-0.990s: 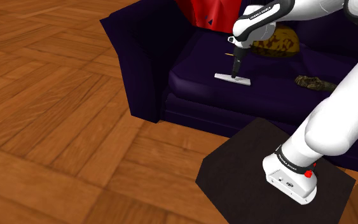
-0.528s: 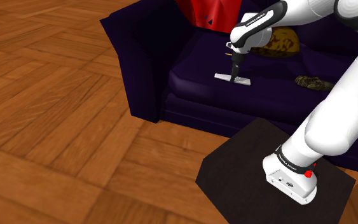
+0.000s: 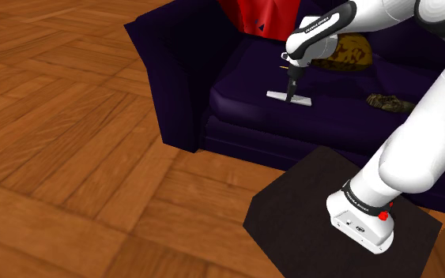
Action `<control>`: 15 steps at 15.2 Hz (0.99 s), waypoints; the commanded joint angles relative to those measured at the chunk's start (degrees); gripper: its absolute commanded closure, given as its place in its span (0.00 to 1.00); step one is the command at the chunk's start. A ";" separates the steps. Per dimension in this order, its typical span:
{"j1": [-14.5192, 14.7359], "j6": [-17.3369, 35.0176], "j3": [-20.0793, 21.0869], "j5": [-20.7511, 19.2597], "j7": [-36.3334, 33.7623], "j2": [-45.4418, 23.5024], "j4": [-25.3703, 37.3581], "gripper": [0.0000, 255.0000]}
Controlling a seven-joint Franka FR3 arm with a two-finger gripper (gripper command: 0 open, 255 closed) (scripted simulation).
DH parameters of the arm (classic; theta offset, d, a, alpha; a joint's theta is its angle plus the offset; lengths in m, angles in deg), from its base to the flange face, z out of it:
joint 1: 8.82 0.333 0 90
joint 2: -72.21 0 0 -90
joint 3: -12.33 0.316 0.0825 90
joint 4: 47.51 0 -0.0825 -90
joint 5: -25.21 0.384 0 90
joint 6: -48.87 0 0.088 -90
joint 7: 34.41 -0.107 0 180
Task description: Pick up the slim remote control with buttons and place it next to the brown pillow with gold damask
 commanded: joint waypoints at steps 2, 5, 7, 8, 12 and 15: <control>0.00 0.00 0.00 0.00 0.00 -0.01 0.00 1.00; 0.00 0.00 0.00 0.00 0.00 -0.01 0.00 1.00; 0.00 0.01 0.00 0.00 0.00 0.01 -0.01 1.00; 0.05 -0.71 -0.05 -0.39 -0.29 0.56 0.24 1.00; 0.19 -3.64 -0.15 -1.75 -1.34 2.61 1.41 1.00; 0.26 -5.85 -0.16 -2.64 -2.04 4.02 2.41 1.00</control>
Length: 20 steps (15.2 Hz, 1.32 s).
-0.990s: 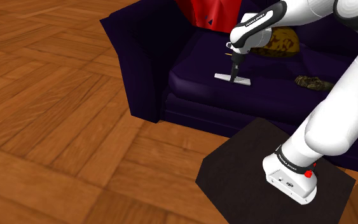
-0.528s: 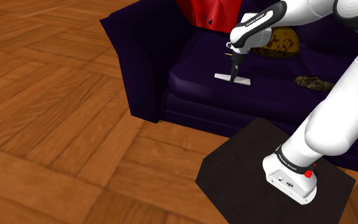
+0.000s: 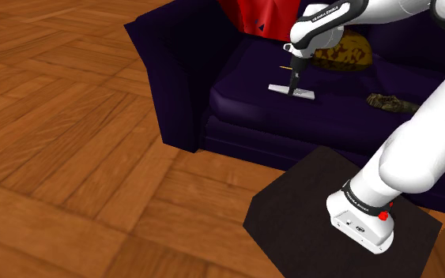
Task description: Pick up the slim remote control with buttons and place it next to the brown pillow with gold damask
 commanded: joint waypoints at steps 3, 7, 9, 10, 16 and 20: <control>0.04 -2.89 0.00 -1.00 -0.74 1.65 1.46 1.00; 0.10 -5.89 0.10 -1.86 -1.45 3.19 3.12 1.00; 0.12 -7.40 0.17 -2.22 -1.77 3.87 4.03 1.00; 0.13 -8.15 0.20 -2.39 -1.91 4.19 4.50 1.00; 0.21 -12.69 0.44 -3.19 -2.65 5.84 7.59 1.00; 0.26 -15.72 0.59 -3.56 -3.02 6.66 9.90 1.00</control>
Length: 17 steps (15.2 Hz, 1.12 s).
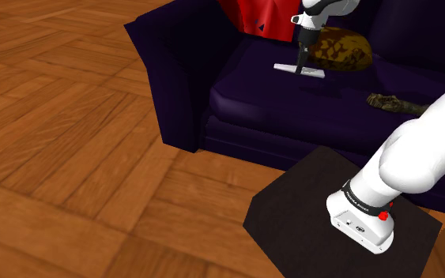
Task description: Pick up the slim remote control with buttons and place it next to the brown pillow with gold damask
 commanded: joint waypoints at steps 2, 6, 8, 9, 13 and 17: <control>0.06 -2.32 0.16 -0.31 -0.35 0.70 1.69 1.00; 0.12 -5.36 0.30 -0.51 -0.60 1.19 4.30 1.00; 0.15 -6.89 0.36 -0.57 -0.69 1.36 5.68 1.00; 0.17 -7.65 0.39 -0.59 -0.73 1.42 6.39 1.00; 0.22 -10.72 0.48 -0.61 -0.83 1.52 9.37 1.00; 0.27 -13.82 0.52 -0.53 -0.86 1.40 12.57 1.00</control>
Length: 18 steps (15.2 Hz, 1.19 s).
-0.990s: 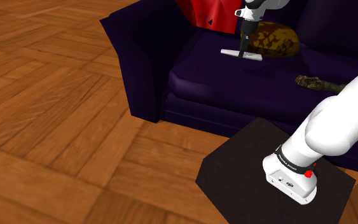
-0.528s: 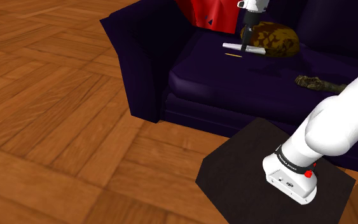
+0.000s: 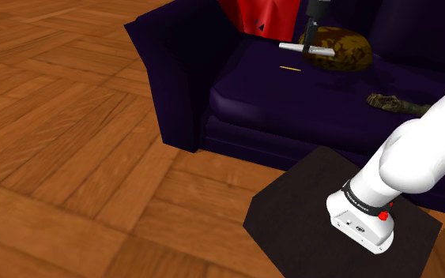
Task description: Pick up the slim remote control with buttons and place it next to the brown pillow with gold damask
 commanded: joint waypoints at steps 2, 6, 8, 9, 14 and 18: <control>0.00 -2.39 0.00 0.01 0.03 -0.01 2.39 1.00; -1.24 -3.41 -1.65 -0.02 2.96 -0.73 4.02 1.00; -2.52 -3.66 -3.33 0.08 5.98 -1.63 5.04 1.00; -3.18 -3.80 -4.19 0.20 7.53 -2.19 5.65 1.00; -6.81 -4.68 -8.46 1.68 15.67 -6.22 9.81 1.00; -10.51 -5.79 -11.61 4.13 22.63 -11.00 14.56 1.00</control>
